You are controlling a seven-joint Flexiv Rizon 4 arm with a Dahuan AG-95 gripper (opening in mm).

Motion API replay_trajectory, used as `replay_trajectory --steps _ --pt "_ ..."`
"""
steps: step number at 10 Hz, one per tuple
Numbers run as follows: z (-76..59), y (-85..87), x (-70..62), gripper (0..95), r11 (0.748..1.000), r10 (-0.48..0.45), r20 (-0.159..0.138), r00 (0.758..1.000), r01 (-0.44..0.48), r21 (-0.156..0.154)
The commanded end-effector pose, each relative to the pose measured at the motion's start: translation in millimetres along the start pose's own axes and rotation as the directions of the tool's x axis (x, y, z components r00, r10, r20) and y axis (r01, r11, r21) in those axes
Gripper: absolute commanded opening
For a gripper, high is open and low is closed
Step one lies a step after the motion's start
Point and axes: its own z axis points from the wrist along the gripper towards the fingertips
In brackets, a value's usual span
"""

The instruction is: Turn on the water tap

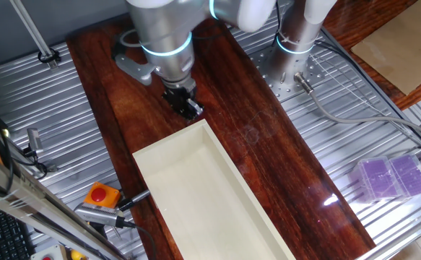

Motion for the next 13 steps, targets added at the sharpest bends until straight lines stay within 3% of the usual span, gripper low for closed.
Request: replay_trajectory --steps 1,7,13 --pt "2.8 3.0 -1.9 0.0 1.0 0.03 -0.008 1.0 -0.03 0.005" --pt "7.7 9.5 -9.7 0.0 1.0 0.021 -0.002 1.0 -0.021 -0.006" --pt "11.6 15.8 -16.7 0.0 1.0 0.018 -0.007 1.0 -0.018 0.002"
